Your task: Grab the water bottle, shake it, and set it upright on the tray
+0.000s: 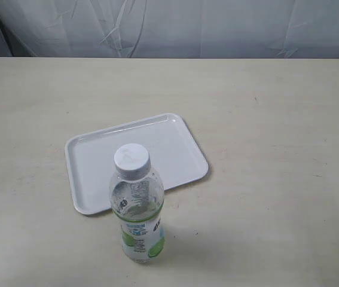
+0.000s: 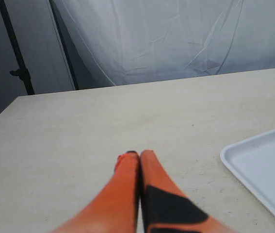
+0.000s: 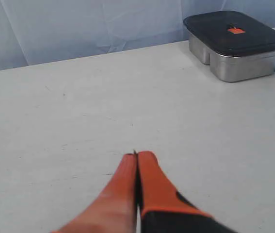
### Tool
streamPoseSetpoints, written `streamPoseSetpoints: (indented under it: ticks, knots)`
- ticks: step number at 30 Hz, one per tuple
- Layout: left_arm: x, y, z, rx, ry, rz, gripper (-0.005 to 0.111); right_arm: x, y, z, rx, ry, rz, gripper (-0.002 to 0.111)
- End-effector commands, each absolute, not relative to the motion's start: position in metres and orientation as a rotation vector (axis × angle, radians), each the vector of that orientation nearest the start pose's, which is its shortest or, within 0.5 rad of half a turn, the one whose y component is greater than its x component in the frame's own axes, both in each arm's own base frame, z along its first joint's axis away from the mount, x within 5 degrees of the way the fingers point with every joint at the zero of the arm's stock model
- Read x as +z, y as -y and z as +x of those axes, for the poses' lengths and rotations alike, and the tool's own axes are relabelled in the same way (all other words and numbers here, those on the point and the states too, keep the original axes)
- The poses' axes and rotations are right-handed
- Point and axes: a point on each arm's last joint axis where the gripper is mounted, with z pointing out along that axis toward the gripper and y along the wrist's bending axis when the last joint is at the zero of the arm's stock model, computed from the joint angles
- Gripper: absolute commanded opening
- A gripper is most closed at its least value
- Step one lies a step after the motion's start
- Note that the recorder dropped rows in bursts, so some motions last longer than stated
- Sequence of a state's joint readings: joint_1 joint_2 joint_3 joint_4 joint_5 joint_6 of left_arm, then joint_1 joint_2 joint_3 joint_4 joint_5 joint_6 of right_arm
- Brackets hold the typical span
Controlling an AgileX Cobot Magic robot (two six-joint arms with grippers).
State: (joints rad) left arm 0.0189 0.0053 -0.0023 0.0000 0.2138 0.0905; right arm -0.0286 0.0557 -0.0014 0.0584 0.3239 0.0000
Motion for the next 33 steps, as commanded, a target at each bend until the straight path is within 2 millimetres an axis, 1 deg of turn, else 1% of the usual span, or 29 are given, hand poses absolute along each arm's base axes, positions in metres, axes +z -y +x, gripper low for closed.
streamPoseSetpoints:
  ticks: [1, 3, 4, 6, 7, 8, 9, 10, 11, 12, 13, 14, 15, 16, 17, 18, 19, 20, 21, 23, 24, 25, 26, 27, 28, 29, 30, 31, 33]
  knots:
    - [0.194, -0.001, 0.056, 0.080, -1.690, 0.059, 0.000, 0.182, 0.000, 0.057, 0.031, -1.847, 0.070, -0.001]
    - [0.194, -0.001, 0.056, 0.080, -1.690, 0.059, 0.000, 0.183, 0.002, 0.058, -0.024, -1.837, 0.031, -0.001]
    - [0.194, -0.001, 0.056, 0.080, -1.690, 0.059, 0.000, 0.185, 0.002, 0.058, -0.024, -1.818, 0.031, -0.001]
    - [0.194, -0.001, 0.056, 0.080, -1.690, 0.059, 0.000, 0.198, 0.002, 0.060, -0.025, -1.674, 0.028, -0.001]
    - [0.194, -0.001, 0.056, 0.089, -1.689, 0.066, 0.000, 0.214, 0.002, 0.061, -0.008, -1.498, 0.045, -0.001]
    - [0.194, -0.001, 0.056, 0.093, -1.689, 0.068, 0.000, 0.220, 0.002, 0.060, -0.001, -1.424, 0.053, -0.001]
    - [0.194, -0.001, 0.056, 0.096, -1.689, 0.071, 0.000, 0.237, 0.003, 0.056, -0.005, -1.228, 0.054, -0.001]
    - [0.194, -0.001, 0.056, 0.096, -1.689, 0.071, 0.000, 0.250, 0.003, 0.050, 0.000, -1.080, 0.058, -0.001]
    - [0.194, -0.001, 0.056, 0.096, -1.689, 0.071, 0.000, 0.262, 0.003, 0.042, 0.045, -0.919, 0.079, -0.001]
    - [0.194, -0.001, 0.056, 0.096, -1.689, 0.071, 0.000, 0.273, 0.004, 0.033, 0.147, -0.754, 0.114, -0.001]
    - [0.194, -0.001, 0.056, 0.096, -1.689, 0.071, 0.000, 0.279, 0.005, 0.025, 0.278, -0.632, 0.163, -0.001]
    - [0.194, -0.001, 0.056, 0.096, -1.689, 0.071, 0.000, 0.282, 0.010, 0.020, 0.349, -0.561, 0.234, -0.001]
    - [0.194, -0.001, 0.056, 0.096, -1.689, 0.071, 0.000, 0.284, 0.016, 0.019, 0.412, -0.530, 0.319, -0.001]
    - [0.194, -0.001, 0.056, 0.096, -1.689, 0.071, 0.000, 0.288, 0.020, 0.020, 0.473, -0.531, 0.386, -0.001]
    - [0.194, -0.001, 0.056, 0.096, -1.689, 0.071, 0.000, 0.290, 0.021, 0.022, 0.502, -0.556, 0.421, -0.001]
    - [0.194, -0.001, 0.056, 0.096, -1.689, 0.071, 0.000, 0.297, 0.021, 0.022, 0.534, -0.582, 0.454, -0.001]
    - [0.194, -0.001, 0.056, 0.096, -1.689, 0.071, 0.000, 0.301, 0.021, 0.025, 0.550, -0.633, 0.469, -0.001]
    - [0.194, -0.001, 0.056, 0.096, -1.689, 0.071, 0.000, 0.310, 0.019, 0.026, 0.546, -0.671, 0.469, -0.001]
    - [0.194, -0.001, 0.056, 0.096, -1.689, 0.071, 0.000, 0.320, 0.017, 0.030, 0.494, -0.752, 0.445, -0.001]
    - [0.194, -0.001, 0.056, 0.096, -1.689, 0.071, 0.000, 0.346, 0.014, 0.034, 0.354, -0.852, 0.362, -0.001]
    - [0.194, -0.001, 0.056, 0.096, -1.689, 0.071, 0.000, 0.364, 0.012, 0.040, 0.277, -0.928, 0.308, -0.001]
    - [0.194, -0.001, 0.056, 0.096, -1.689, 0.071, 0.000, 0.377, 0.010, 0.045, 0.195, -0.979, 0.252, -0.001]
    - [0.194, -0.001, 0.056, 0.096, -1.689, 0.071, 0.000, 0.390, 0.009, 0.055, 0.134, -1.038, 0.206, -0.001]
    - [0.194, -0.001, 0.056, 0.096, -1.689, 0.071, 0.000, 0.410, 0.007, 0.063, 0.071, -1.087, 0.146, -0.001]
    - [0.194, -0.001, 0.056, 0.096, -1.689, 0.071, 0.000, 0.421, 0.006, 0.076, 0.043, -1.136, 0.115, -0.001]
    - [0.194, -0.001, 0.056, 0.096, -1.689, 0.071, 0.000, 0.437, 0.005, 0.084, 0.032, -1.155, 0.091, -0.001]
    - [0.194, -0.001, 0.056, 0.096, -1.689, 0.071, 0.000, 0.450, 0.004, 0.101, 0.023, -1.195, 0.070, -0.001]
    - [0.194, -0.001, 0.056, 0.096, -1.689, 0.071, 0.000, 0.465, 0.004, 0.110, 0.010, -1.205, 0.048, -0.001]
    - [0.194, -0.001, 0.056, 0.096, -1.689, 0.071, 0.000, 0.488, 0.003, 0.136, -0.080, -1.259, -0.043, -0.001]
